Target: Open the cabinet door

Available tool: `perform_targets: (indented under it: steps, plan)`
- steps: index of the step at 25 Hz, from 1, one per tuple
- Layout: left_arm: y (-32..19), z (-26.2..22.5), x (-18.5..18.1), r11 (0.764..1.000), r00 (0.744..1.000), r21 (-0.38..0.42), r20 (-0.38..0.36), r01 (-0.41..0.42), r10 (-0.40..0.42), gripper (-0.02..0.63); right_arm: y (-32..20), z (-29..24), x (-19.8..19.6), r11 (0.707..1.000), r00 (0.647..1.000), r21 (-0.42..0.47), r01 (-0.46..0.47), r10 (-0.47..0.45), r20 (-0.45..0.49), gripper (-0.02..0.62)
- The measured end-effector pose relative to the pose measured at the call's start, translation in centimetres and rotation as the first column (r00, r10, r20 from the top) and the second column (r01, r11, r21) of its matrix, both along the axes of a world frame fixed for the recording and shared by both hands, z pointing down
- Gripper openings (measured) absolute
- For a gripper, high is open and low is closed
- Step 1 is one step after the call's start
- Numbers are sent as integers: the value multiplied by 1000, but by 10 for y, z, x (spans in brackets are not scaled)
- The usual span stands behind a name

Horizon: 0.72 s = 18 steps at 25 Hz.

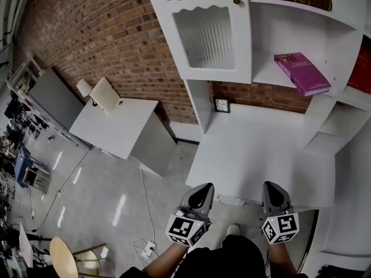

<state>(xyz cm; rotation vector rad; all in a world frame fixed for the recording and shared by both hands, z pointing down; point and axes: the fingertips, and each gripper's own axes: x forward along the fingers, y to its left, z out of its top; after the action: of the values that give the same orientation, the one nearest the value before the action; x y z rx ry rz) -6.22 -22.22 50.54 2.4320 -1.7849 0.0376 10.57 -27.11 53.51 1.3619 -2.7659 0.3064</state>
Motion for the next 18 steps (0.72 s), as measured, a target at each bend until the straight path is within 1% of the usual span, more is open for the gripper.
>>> perform_targets:
  steps: [4,9,15,18]
  plan:
    - [-29,-1,1,1000,1000,4,-3,10,-10,18,-26,3,2,1000,1000,-6,4,-4,-15,2]
    - [-50,-6,-4,1000,1000,14,-9,-2,2,18,-42,-6,0,1000,999,9,-4,4,-50,2]
    - [-75,-30,-16,997,999,66,-21,-41,43,18,-54,-33,-10,998,998,45,-43,46,-47,2]
    - [-90,-40,-25,994,997,89,-28,-66,69,18,-61,-46,-18,995,996,70,-77,80,-45,2]
